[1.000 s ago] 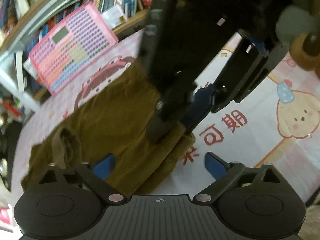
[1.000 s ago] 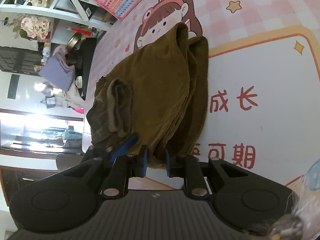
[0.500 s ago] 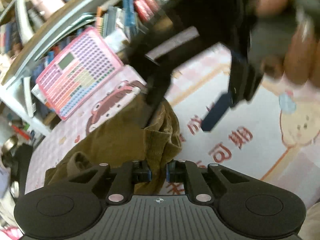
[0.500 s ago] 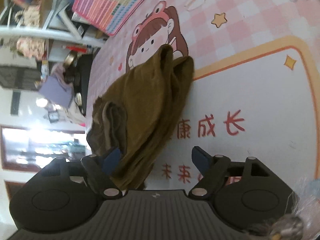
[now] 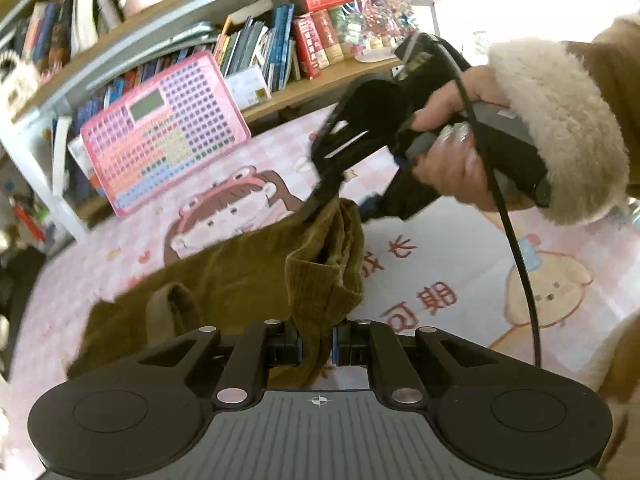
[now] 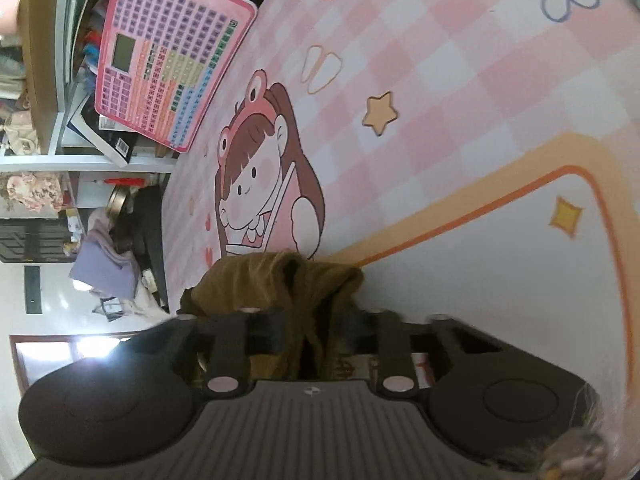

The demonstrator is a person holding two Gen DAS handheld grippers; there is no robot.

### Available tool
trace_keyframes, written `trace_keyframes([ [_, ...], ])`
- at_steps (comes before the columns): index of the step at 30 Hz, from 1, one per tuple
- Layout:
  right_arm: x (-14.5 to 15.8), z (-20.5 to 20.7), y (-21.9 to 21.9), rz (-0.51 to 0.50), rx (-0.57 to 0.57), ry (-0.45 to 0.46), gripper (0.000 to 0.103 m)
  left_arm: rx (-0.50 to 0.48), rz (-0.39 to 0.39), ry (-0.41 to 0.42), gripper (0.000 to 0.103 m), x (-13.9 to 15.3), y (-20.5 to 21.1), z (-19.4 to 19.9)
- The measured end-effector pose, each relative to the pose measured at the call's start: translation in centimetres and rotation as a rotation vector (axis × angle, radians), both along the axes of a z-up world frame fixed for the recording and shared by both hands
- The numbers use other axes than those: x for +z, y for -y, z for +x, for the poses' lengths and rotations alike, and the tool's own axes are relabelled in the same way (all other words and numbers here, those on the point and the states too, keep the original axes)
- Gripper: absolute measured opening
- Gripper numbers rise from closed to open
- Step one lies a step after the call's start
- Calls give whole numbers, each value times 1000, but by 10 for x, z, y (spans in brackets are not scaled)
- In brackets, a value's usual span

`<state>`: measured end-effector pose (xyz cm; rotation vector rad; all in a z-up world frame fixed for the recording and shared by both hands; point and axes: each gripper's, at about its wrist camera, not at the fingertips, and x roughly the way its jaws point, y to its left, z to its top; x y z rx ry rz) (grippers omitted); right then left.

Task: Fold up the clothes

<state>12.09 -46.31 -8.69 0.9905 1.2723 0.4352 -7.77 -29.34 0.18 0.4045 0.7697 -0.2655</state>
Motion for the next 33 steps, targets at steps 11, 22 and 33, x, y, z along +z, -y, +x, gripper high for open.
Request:
trace_keyframes([
  [11, 62, 3, -16, 70, 41, 170, 12, 90, -228, 68, 11, 31, -27, -14],
  [22, 125, 8, -146, 60, 242, 343, 13, 376, -640, 98, 13, 39, -141, -34],
  [33, 84, 5, -273, -206, 316, 326, 38, 500, -704, -76, 18, -12, -244, -31],
])
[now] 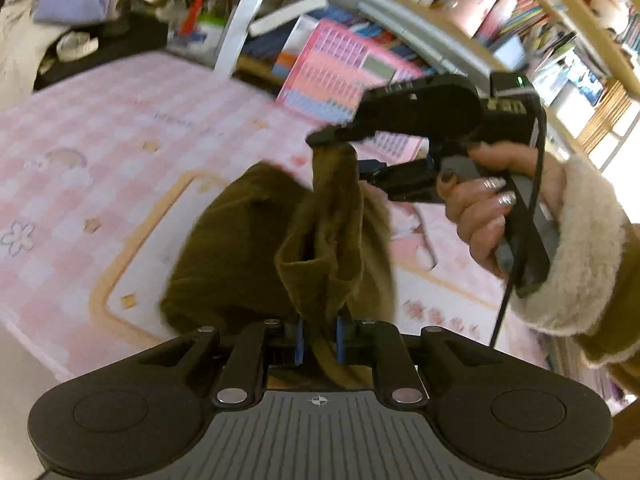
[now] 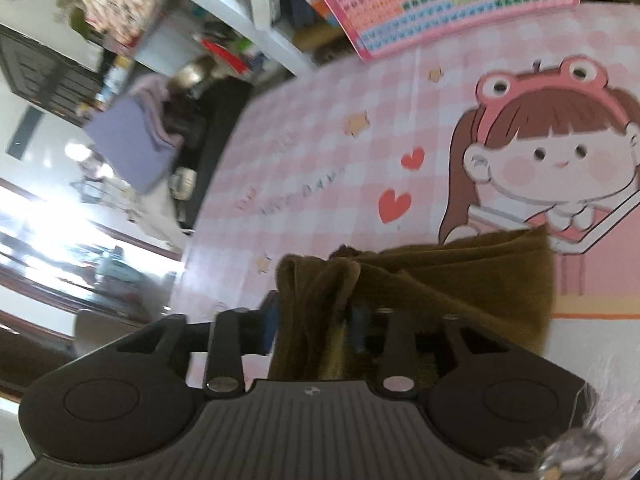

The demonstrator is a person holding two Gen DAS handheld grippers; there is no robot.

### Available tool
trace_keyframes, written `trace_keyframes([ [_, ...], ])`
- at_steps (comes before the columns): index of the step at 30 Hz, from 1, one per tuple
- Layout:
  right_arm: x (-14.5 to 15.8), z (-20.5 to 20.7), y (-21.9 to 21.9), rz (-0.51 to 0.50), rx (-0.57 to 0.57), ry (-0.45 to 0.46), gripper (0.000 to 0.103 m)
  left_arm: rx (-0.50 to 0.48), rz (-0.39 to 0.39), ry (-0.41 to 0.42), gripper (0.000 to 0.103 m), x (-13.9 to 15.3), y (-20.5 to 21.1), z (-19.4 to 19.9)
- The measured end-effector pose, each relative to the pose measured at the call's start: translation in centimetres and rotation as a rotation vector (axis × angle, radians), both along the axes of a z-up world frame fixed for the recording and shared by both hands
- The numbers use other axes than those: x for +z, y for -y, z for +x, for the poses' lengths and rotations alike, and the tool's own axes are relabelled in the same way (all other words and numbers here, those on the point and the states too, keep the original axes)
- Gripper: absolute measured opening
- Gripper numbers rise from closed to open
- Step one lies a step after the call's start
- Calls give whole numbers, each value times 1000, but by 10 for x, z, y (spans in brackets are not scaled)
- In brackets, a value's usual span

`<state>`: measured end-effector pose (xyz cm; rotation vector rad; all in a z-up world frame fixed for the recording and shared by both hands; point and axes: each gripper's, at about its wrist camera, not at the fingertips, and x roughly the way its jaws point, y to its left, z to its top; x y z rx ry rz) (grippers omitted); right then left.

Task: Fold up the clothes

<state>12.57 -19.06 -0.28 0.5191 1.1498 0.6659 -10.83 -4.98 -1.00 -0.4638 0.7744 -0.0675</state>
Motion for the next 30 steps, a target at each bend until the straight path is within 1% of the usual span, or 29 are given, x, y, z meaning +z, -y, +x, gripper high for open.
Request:
trace_keyframes([
  [2, -1, -4, -3, 20, -20, 6, 38, -22, 11, -17, 21, -2, -13, -3],
  [4, 6, -12, 1, 50, -44, 33, 42, -43, 24, -31, 28, -4, -25, -5],
  [6, 16, -24, 12, 47, -75, 77, 45, -56, 63, -26, 29, -2, -35, -9],
  [9, 21, -51, 37, -67, -119, 143, 45, -71, 78, 2, 29, 5, -51, -6],
  [11, 18, -72, 53, -150, -154, 155, 45, -95, 86, 37, 29, 12, -57, 0],
  [12, 14, -83, 60, -177, -171, 147, 45, -117, 86, 56, 30, 16, -59, 6],
  [14, 4, -104, 71, -213, -205, 119, 45, -158, 71, 83, 35, 17, -61, 26],
  [15, -2, -114, 76, -229, -220, 105, 45, -176, 61, 93, 41, 18, -60, 36],
  [16, -7, -122, 76, -237, -226, 88, 45, -190, 50, 100, 48, 17, -60, 47],
  [17, -13, -128, 74, -244, -227, 71, 45, -203, 38, 103, 52, 15, -59, 59],
  [18, -18, -134, 71, -256, -225, 58, 46, -208, 30, 97, 57, 12, -58, 72],
  [21, -27, -141, 54, -329, -191, 68, 47, -201, 25, 20, 58, 0, -51, 114],
  [22, -26, -142, 48, -359, -183, 93, 48, -209, 16, 0, 54, -5, -49, 124],
  [23, -25, -142, 44, -379, -180, 111, 49, -217, 8, -16, 54, -9, -46, 133],
  [25, -22, -143, 37, -412, -176, 145, 50, -227, 18, -2, 10, -6, -41, 141],
  [26, -20, -144, 38, -404, -181, 151, 49, -237, 24, 28, 9, -1, -41, 140],
  [27, -20, -144, 40, -381, -189, 149, 50, -268, 37, 102, 9, 10, -38, 133],
  [28, -20, -144, 42, -357, -198, 147, 51, -311, 81, 176, 10, 21, -33, 126],
  [29, -21, -144, 45, -338, -205, 141, 54, -332, 124, 198, 10, 23, -29, 125],
  [30, -24, -142, 45, -332, -210, 125, 54, -347, 165, 205, 10, 21, -26, 125],
])
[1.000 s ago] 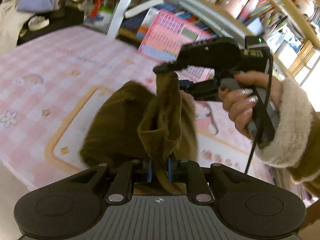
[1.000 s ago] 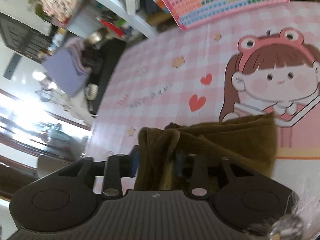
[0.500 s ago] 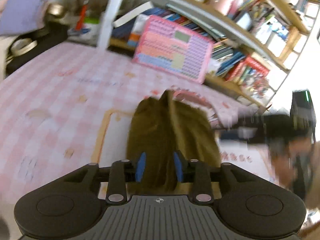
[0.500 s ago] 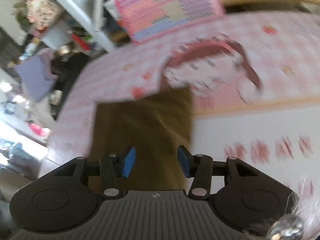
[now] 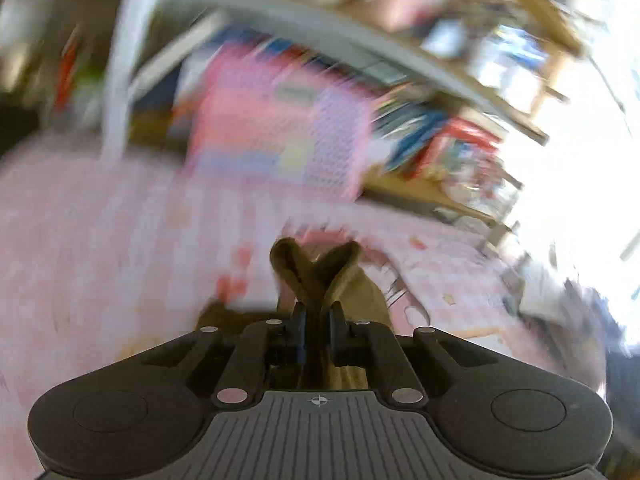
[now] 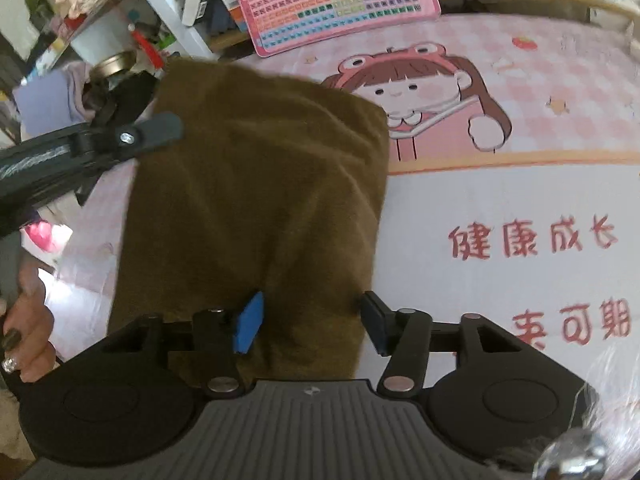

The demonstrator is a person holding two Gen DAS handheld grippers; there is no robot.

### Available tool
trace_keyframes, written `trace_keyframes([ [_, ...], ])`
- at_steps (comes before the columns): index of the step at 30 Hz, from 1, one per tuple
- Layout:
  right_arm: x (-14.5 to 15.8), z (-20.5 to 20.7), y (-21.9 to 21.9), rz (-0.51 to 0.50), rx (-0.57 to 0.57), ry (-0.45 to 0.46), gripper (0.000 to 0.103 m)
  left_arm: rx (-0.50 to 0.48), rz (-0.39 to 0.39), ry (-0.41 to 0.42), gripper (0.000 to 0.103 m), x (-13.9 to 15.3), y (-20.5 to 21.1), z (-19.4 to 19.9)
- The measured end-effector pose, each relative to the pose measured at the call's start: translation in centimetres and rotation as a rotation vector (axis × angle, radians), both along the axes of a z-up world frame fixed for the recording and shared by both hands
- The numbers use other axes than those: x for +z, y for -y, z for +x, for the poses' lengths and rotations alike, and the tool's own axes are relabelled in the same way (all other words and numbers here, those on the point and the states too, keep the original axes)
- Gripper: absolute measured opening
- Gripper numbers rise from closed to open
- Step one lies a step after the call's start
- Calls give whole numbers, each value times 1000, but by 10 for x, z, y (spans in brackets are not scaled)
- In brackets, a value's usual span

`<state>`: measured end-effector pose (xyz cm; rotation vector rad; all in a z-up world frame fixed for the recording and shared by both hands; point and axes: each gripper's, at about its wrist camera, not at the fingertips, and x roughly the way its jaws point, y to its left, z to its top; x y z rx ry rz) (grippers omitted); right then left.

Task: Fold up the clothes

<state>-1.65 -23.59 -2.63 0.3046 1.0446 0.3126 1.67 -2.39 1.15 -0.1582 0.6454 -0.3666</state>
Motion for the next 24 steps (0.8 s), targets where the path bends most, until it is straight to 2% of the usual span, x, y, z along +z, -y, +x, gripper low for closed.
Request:
trace_keyframes([
  [1, -2, 3, -2, 0, -2, -13, 54, 13, 17, -40, 10, -9, -2, 7],
  [2, -5, 5, -4, 0, -4, -26, 55, 52, 22, -123, 10, -27, -9, 20],
  [4, -7, 8, -8, -2, 3, -32, 57, 91, -27, -234, 16, -54, -25, 35],
  [5, -6, 9, -11, -13, 11, -29, 58, 92, -43, -245, 16, -58, -29, 36],
  [8, -6, 11, -14, -31, 19, -28, 62, 82, -66, -232, 17, -55, -34, 34],
  [11, -6, 12, -14, -32, 15, -27, 63, 122, -62, -130, 20, -32, -35, 25],
  [13, -5, 13, -15, -28, 21, -18, 63, 96, -59, -95, 24, -24, -31, 24],
  [15, -4, 14, -16, -25, 27, -10, 63, 62, -33, -92, 24, -22, -20, 34],
  [17, -4, 14, -17, -34, 34, -11, 62, 86, 12, -89, 24, -27, -12, 42],
  [19, -3, 15, -19, -48, 41, -12, 62, 137, 45, -122, 27, -42, -11, 52],
  [22, -3, 12, -20, -68, 49, -2, 62, 144, 64, -165, 32, -54, -11, 58],
  [24, -4, 10, -19, -67, 46, 3, 62, 146, 63, -149, 33, -48, -14, 54],
])
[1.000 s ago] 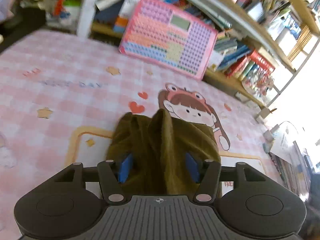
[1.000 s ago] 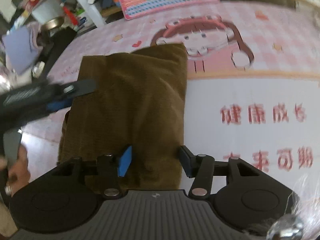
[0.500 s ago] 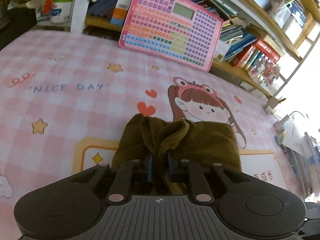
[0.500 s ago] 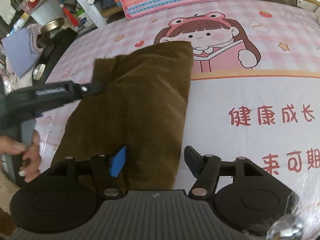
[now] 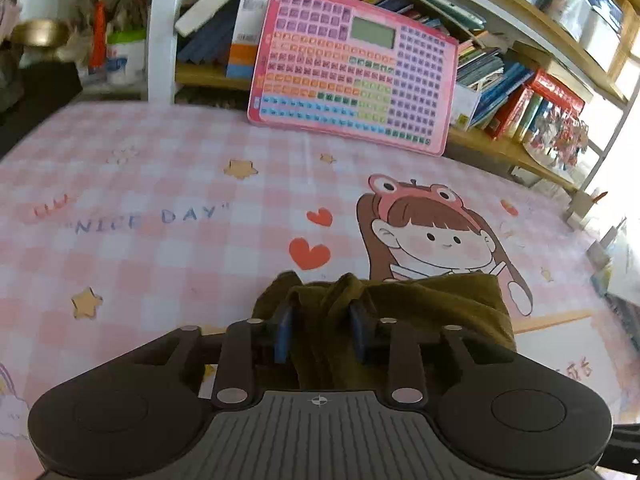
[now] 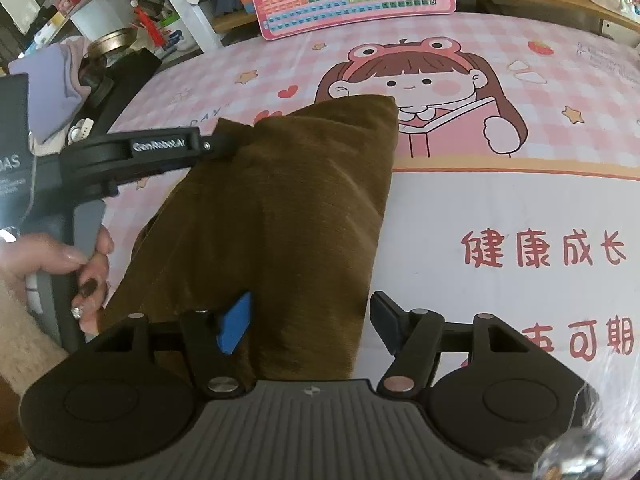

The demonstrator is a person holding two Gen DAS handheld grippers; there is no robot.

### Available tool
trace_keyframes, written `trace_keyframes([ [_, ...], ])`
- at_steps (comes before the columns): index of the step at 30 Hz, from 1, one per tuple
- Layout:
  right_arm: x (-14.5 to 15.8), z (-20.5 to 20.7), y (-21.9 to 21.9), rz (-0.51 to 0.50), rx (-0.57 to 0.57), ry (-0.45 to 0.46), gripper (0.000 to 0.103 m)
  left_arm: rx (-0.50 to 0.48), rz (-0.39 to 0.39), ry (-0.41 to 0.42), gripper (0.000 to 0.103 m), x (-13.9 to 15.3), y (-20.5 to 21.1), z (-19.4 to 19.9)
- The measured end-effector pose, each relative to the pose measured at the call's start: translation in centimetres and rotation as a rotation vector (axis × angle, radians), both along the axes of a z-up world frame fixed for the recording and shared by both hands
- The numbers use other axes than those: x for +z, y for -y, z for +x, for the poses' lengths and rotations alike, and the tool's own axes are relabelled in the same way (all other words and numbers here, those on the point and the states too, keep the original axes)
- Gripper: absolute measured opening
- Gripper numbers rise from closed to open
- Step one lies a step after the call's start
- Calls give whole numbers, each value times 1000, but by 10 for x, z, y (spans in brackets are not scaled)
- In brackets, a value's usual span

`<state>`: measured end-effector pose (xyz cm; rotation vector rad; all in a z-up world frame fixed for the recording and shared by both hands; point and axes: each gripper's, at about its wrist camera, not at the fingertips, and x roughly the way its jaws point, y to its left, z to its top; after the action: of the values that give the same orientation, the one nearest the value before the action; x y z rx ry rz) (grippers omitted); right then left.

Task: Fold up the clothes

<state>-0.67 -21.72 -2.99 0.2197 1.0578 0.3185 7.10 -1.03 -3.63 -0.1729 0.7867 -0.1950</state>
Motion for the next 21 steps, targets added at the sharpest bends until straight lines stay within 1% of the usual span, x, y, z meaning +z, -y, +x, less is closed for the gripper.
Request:
trace_keyframes([
  [3, -2, -2, 5, 25, -18, -8, 62, 14, -33, 42, 35, 16, -11, -14],
  [5, -1, -3, 8, 35, -26, -7, 62, 8, -49, 73, 44, 28, -17, -32],
  [6, -1, -4, 8, 38, -28, -5, 62, -6, -54, 85, 53, 33, -19, -44],
  [7, 0, -5, 8, 43, -29, 0, 62, -20, -59, 98, 59, 38, -21, -55],
  [10, 5, -8, 11, 61, -46, 23, 62, -97, -19, 91, 61, 41, -11, -93],
  [13, 10, -11, 15, 86, -71, 55, 62, -139, 59, 61, 61, 33, 7, -117],
  [15, 11, -11, 16, 92, -82, 61, 62, -146, 110, 15, 61, 21, 17, -120],
  [16, 10, -11, 15, 82, -82, 54, 61, -142, 138, -14, 61, 14, 20, -119],
  [18, 4, -10, 11, 43, -78, 25, 59, -136, 171, -38, 61, 4, 22, -118],
  [21, -2, -10, 12, 38, -77, 14, 59, -138, 160, -60, 64, -4, 19, -114],
])
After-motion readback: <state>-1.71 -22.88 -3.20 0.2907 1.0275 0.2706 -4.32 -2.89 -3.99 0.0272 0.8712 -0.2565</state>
